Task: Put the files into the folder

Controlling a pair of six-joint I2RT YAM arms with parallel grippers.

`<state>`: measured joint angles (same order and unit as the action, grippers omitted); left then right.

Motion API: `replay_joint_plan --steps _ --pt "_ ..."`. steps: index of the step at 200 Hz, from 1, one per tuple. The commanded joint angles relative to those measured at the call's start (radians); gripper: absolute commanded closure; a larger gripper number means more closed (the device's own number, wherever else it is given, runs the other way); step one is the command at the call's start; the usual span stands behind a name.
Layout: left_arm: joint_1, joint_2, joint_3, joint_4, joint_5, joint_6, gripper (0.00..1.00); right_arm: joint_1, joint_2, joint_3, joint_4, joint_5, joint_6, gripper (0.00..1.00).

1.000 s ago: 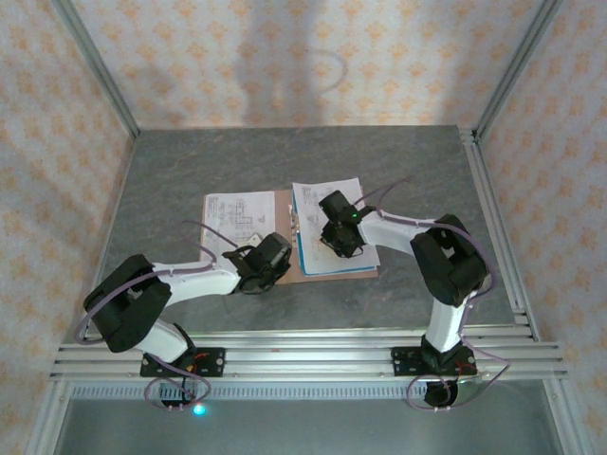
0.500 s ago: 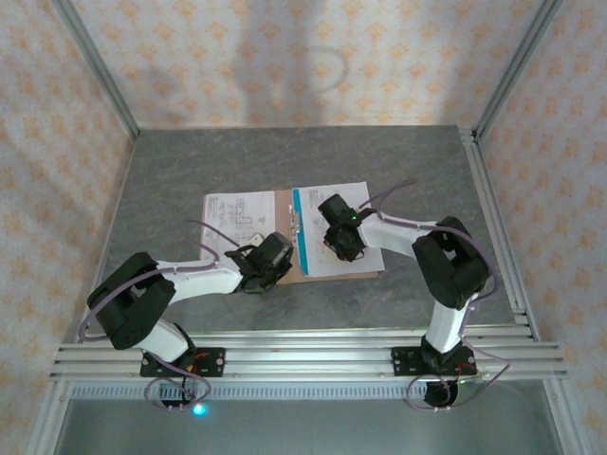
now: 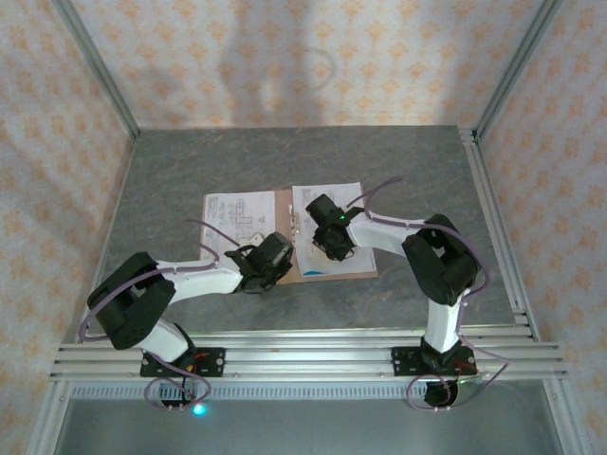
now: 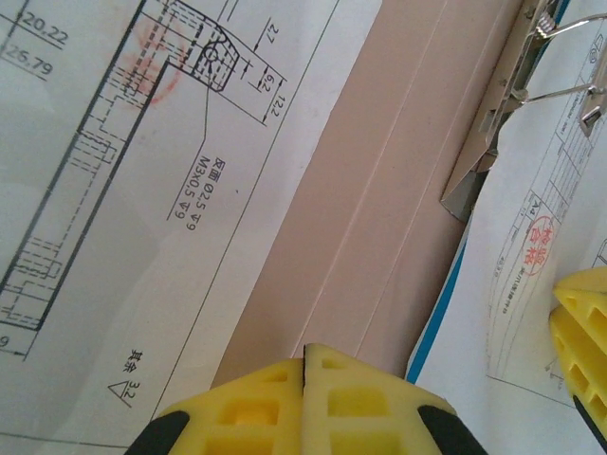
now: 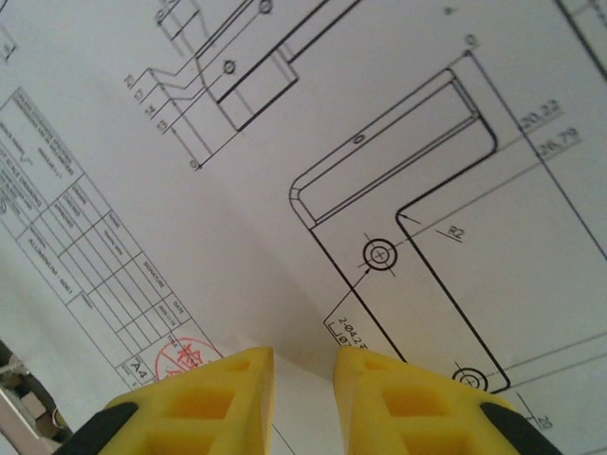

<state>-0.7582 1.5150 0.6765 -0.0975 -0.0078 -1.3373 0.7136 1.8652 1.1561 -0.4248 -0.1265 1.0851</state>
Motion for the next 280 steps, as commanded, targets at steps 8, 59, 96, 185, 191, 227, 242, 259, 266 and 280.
replay_joint_plan --steps 8,59,96,185,191,227,242,259,266,280 --pt "0.003 0.001 0.016 -0.016 -0.021 0.017 0.95 0.009 0.041 -0.017 -0.069 0.014 0.014 0.75" --pt "0.003 0.007 0.028 -0.022 -0.017 0.024 0.95 0.009 0.032 -0.014 -0.095 0.041 -0.025 0.75" --pt "0.005 -0.001 0.033 -0.042 -0.021 0.036 0.95 0.006 0.066 0.033 -0.160 0.059 -0.137 0.75" --pt "0.004 0.005 0.045 -0.056 -0.022 0.042 0.95 -0.003 0.063 0.042 -0.181 0.067 -0.216 0.75" --pt "0.005 0.005 0.045 -0.058 -0.023 0.043 0.95 -0.004 0.064 0.040 -0.183 0.069 -0.214 0.75" --pt "0.005 0.007 0.050 -0.061 -0.024 0.044 0.95 -0.002 0.051 0.027 -0.180 0.067 -0.198 0.75" --pt "0.005 0.010 0.053 -0.061 -0.024 0.044 0.95 0.001 0.045 0.028 -0.181 0.065 -0.189 0.75" --pt "0.006 0.010 0.054 -0.061 -0.024 0.044 0.95 0.003 0.040 0.029 -0.179 0.059 -0.178 0.75" --pt "0.005 0.008 0.055 -0.061 -0.026 0.044 0.95 0.004 0.038 0.029 -0.175 0.052 -0.175 0.75" --pt "0.005 0.008 0.054 -0.061 -0.026 0.044 0.95 0.007 0.041 0.033 -0.167 0.040 -0.169 0.75"
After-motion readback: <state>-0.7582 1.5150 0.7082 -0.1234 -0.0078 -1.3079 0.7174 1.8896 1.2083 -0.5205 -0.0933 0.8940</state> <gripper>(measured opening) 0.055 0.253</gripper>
